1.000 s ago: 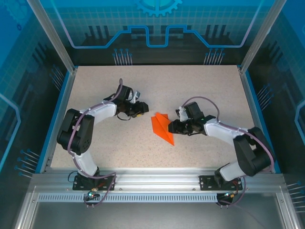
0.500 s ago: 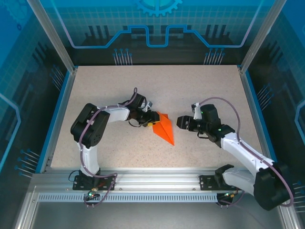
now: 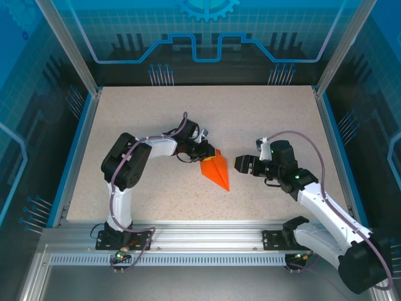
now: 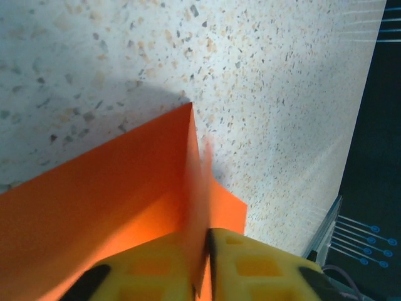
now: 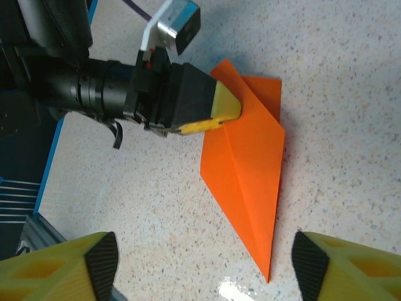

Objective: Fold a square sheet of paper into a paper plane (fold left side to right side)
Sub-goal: Turn over the paper at the center of the table.

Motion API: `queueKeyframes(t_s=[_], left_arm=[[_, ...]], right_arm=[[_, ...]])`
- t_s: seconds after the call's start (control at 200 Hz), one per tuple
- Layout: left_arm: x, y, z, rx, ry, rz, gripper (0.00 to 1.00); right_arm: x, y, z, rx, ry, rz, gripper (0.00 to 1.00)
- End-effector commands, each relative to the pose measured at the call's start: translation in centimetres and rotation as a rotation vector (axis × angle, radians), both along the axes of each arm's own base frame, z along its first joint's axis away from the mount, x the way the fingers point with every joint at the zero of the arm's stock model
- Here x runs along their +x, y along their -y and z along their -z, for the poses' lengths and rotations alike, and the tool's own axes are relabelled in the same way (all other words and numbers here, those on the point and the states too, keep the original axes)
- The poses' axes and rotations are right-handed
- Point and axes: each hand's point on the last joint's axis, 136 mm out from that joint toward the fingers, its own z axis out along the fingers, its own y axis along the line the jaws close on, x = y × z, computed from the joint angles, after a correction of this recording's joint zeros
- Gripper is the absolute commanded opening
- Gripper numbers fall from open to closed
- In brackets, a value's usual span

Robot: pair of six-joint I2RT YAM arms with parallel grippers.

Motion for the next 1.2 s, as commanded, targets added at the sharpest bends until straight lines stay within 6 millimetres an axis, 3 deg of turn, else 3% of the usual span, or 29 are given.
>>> queueKeyframes(t_s=[0.0, 0.125, 0.29, 0.405, 0.655, 0.84, 1.01, 1.195], left_arm=[[1.2, 0.7, -4.5, -0.044, 0.132, 0.037, 0.08], [2.3, 0.0, -9.3, -0.058, 0.244, 0.036, 0.07], [3.7, -1.7, -16.0, -0.105, 0.364, 0.005, 0.06], [4.2, -2.7, -20.7, -0.149, 0.443, -0.01, 0.06], [3.9, -2.3, -29.0, -0.297, 0.57, 0.032, 0.07], [2.5, -1.4, -32.4, -0.413, 0.603, 0.111, 0.07], [1.1, -1.0, -33.3, -0.468, 0.603, 0.179, 0.07], [-0.4, -0.4, -33.0, -0.491, 0.597, 0.253, 0.08]], right_arm=[[-0.3, 0.0, -1.1, 0.022, -0.01, -0.036, 0.84], [-0.2, 0.2, -2.0, 0.073, -0.015, -0.073, 0.99], [0.3, 0.9, -3.3, 0.203, -0.009, -0.107, 1.0], [0.3, 0.3, -4.7, 0.315, 0.011, -0.17, 1.0], [-0.2, -1.7, -6.5, 0.451, 0.062, -0.291, 1.0], [0.2, -4.2, -8.2, 0.488, 0.089, -0.376, 0.99], [1.6, -5.0, -10.9, 0.518, 0.17, -0.403, 0.99], [3.0, -5.5, -13.7, 0.53, 0.238, -0.434, 0.77]])
